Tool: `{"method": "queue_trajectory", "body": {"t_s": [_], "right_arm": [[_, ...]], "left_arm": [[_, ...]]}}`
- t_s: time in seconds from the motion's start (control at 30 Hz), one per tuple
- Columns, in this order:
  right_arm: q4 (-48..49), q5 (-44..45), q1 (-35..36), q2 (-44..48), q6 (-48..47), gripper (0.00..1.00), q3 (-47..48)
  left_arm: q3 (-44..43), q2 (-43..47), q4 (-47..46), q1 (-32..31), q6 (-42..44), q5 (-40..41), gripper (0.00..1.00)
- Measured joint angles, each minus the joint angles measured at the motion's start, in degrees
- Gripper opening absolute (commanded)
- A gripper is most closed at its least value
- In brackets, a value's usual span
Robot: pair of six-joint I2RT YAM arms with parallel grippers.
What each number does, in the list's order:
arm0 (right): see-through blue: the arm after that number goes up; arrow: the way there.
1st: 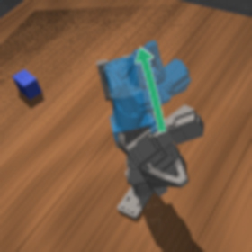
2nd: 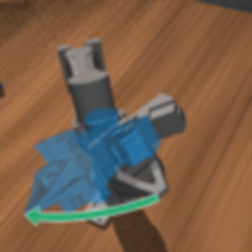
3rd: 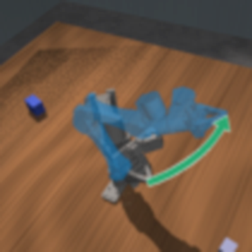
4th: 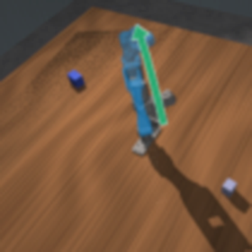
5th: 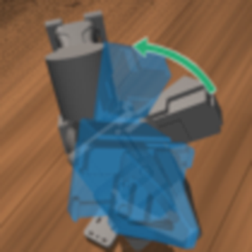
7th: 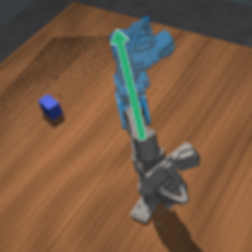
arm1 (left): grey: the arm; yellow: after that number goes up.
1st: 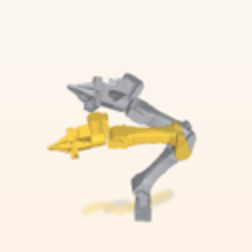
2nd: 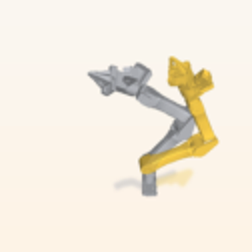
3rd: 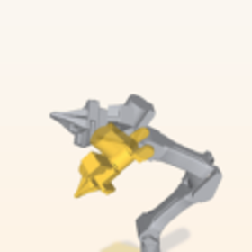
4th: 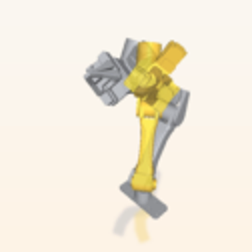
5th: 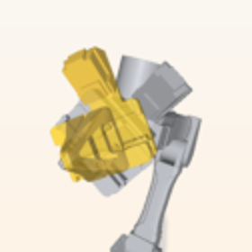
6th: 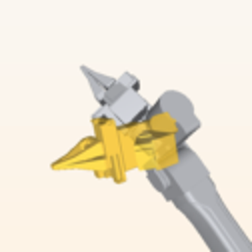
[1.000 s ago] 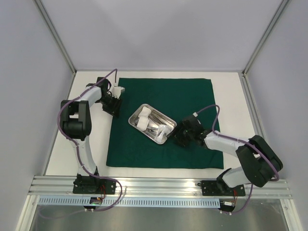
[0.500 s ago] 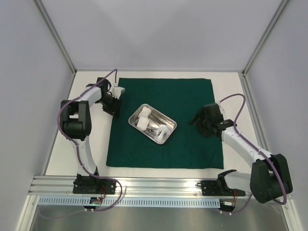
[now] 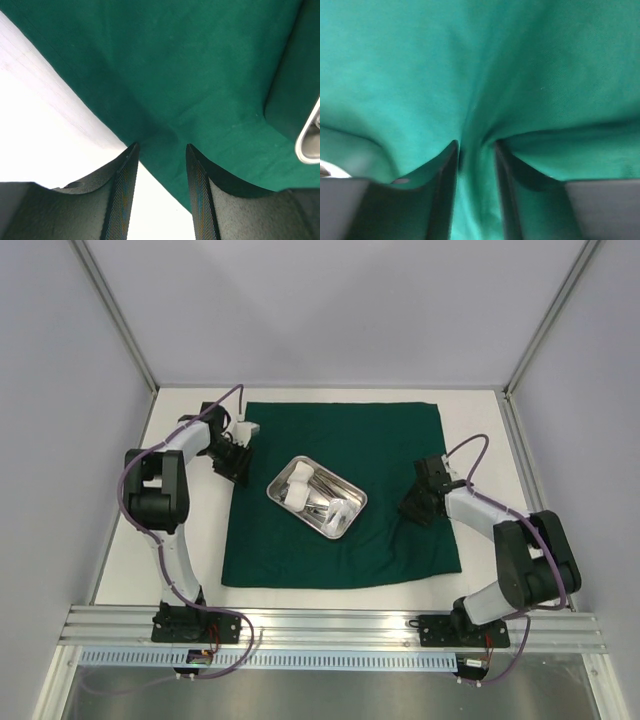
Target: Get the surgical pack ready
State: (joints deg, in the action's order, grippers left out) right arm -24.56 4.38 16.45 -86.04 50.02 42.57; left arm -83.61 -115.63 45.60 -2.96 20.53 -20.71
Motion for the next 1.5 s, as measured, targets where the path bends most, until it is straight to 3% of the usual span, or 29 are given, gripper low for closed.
{"method": "queue_trajectory", "body": {"t_s": [0.03, 0.13, 0.53, 0.8, 1.0, 1.03, 1.1, 1.2, 1.5], "right_arm": [[2.01, -1.36, -0.13, -1.16, 0.07, 0.20, 0.22], [8.17, -5.25, -0.20, -3.98, 0.52, 0.01, 0.57], [11.30, -13.11, -5.05, -8.11, -3.02, 0.00, 3.61], [5.20, -11.85, -8.09, -15.32, -7.50, 0.00, 14.71], [1.40, -9.05, -9.53, -15.43, -10.49, 0.00, 17.46], [0.79, -8.74, -9.53, -14.91, -10.93, 0.02, 17.44], [-0.26, -8.37, -9.70, -13.42, -11.58, 0.25, 17.42], [-2.84, -7.10, -10.80, -11.17, -13.60, 0.46, 17.92], [-4.61, -5.92, -11.98, -8.04, -14.88, 0.54, 14.82]], "left_arm": [[0.17, 0.26, 0.33, 0.02, 0.07, -0.15, 0.51], [0.81, 1.18, 0.98, 0.28, 0.15, -0.94, 0.51], [1.55, 6.64, 3.85, 5.55, 0.46, -4.76, 0.51], [1.60, 8.57, 4.90, 8.96, 0.63, -5.16, 0.51], [1.95, 8.52, 5.20, 8.87, 0.33, -6.60, 0.51], [1.95, 8.50, 5.20, 8.87, 0.33, -6.88, 0.51], [1.97, 8.37, 5.20, 8.72, 0.31, -7.28, 0.51], [1.97, 7.96, 5.20, 8.48, 0.24, -7.30, 0.51], [1.95, 7.04, 3.78, 3.93, -0.15, -4.83, 0.57]]}}
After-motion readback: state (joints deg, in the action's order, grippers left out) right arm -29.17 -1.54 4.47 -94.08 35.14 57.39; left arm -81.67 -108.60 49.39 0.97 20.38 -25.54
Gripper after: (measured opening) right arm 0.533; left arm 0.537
